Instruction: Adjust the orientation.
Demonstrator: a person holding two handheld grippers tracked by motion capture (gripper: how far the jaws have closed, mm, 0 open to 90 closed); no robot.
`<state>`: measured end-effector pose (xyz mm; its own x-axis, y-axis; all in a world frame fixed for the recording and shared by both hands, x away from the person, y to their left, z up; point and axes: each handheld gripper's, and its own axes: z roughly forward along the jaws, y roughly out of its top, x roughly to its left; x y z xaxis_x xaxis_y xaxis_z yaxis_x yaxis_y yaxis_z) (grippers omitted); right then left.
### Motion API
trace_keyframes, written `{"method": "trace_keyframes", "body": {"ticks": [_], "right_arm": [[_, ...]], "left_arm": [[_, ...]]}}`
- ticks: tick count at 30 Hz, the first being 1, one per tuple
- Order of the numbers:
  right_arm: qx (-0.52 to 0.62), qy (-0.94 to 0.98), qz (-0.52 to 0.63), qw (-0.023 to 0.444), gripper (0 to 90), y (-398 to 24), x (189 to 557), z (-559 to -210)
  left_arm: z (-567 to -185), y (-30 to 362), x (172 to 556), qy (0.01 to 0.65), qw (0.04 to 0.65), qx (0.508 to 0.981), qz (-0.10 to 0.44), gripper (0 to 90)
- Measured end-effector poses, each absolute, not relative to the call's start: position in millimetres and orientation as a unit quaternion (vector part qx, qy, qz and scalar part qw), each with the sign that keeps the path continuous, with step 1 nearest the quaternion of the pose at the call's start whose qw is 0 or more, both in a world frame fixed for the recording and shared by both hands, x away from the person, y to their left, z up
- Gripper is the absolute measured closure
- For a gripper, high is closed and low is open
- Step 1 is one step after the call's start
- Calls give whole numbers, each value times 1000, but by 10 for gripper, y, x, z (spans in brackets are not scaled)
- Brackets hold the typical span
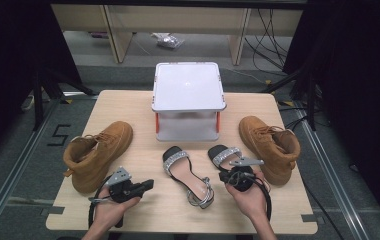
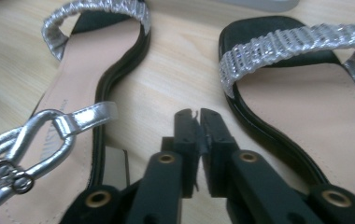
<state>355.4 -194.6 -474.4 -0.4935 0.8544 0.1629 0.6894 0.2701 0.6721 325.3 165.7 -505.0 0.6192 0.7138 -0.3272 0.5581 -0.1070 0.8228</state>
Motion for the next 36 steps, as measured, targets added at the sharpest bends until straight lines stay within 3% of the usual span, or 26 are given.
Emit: {"method": "trace_keyframes", "body": {"ticks": [3,4,8,20,36], "right_arm": [[479,798,347,118,900,-1927,3593,-4753],[475,809,334,93,900,-1887,3625,-4745],[480,815,314,82,900,-1799,3651,-4736],[467,837,279,68,900,-1640,3667,-4775],[448,848,277,62,900,-1451,3533,-4803]], "left_arm": [[-5071,1589,3292,423,506,748,75,894],[-5073,1555,3327,420,496,756,74,894],[-5069,1373,3506,407,477,776,67,893],[-5112,922,3639,383,437,813,41,894],[-5122,947,3624,383,412,826,46,896]]}}
